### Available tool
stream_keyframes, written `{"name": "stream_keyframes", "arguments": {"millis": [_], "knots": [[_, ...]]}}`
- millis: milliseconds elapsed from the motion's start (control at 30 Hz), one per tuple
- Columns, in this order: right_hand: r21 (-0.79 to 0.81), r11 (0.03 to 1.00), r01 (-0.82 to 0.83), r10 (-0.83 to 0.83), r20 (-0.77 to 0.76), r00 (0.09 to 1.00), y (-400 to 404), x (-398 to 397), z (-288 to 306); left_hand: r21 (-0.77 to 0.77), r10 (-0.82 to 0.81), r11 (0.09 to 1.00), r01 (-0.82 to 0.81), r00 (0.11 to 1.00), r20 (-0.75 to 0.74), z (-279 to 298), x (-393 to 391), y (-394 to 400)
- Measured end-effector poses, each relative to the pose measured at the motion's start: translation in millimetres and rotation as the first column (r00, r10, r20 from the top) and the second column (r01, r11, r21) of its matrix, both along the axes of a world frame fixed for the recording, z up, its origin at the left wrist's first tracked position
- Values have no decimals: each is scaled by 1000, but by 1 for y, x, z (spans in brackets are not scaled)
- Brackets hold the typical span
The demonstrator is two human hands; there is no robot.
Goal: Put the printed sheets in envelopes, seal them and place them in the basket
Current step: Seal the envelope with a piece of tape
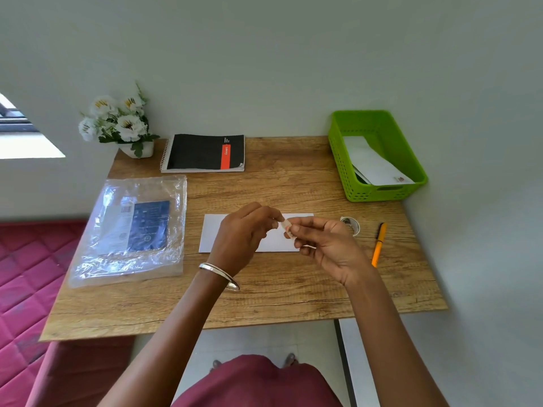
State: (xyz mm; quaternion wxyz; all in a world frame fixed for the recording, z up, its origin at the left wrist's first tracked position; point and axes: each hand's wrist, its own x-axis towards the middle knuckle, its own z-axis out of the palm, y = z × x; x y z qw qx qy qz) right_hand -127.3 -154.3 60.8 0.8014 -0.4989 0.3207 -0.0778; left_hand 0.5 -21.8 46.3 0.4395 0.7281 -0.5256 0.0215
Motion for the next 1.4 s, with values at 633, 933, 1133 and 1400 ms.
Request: {"name": "stream_keyframes", "arguments": {"millis": [633,933,1133,1400], "knots": [[-341,922,186,-203,-14,979,17,-3,-16,247,318,948,-199,609,-727,-18,-21,-25],[-355,917,183,-240,-123,963,-7,2,-32,377,341,921,-100,675,-654,-38,-13,-44],[-562,782,270,-442,-195,876,-28,19,-60,402,340,907,-130,789,-511,-55,-1,-65],[-763,623,173,-541,-261,799,-43,35,-83,451,292,882,-137,910,-295,-85,-1,-87]]}}
